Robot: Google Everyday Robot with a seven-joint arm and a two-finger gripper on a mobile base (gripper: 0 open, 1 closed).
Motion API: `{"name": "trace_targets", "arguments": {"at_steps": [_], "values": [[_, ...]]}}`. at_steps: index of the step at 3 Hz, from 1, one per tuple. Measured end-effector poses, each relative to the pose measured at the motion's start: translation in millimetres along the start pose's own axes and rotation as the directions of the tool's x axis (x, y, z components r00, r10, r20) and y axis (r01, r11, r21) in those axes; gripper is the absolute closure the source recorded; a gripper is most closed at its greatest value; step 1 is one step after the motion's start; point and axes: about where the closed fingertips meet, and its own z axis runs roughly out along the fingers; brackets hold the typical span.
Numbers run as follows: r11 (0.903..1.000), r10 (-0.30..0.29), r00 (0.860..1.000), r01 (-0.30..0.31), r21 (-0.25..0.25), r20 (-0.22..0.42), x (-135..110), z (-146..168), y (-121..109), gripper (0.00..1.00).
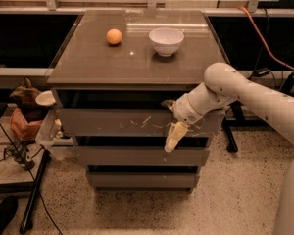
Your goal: Open top drawer
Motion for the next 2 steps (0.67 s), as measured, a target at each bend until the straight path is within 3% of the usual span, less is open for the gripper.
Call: {"name": "trace_targets", "arguments": {"at_steps": [1, 2], "values": [[0.9997, 0.011, 1.000, -0.011, -0.024, -0.012, -3.1, 3.8, -0.4, 0.00], [0.9971, 0.045, 0.995, -0.050, -0.058, -0.084, -4.7, 6.7, 15.9, 0.00]]}}
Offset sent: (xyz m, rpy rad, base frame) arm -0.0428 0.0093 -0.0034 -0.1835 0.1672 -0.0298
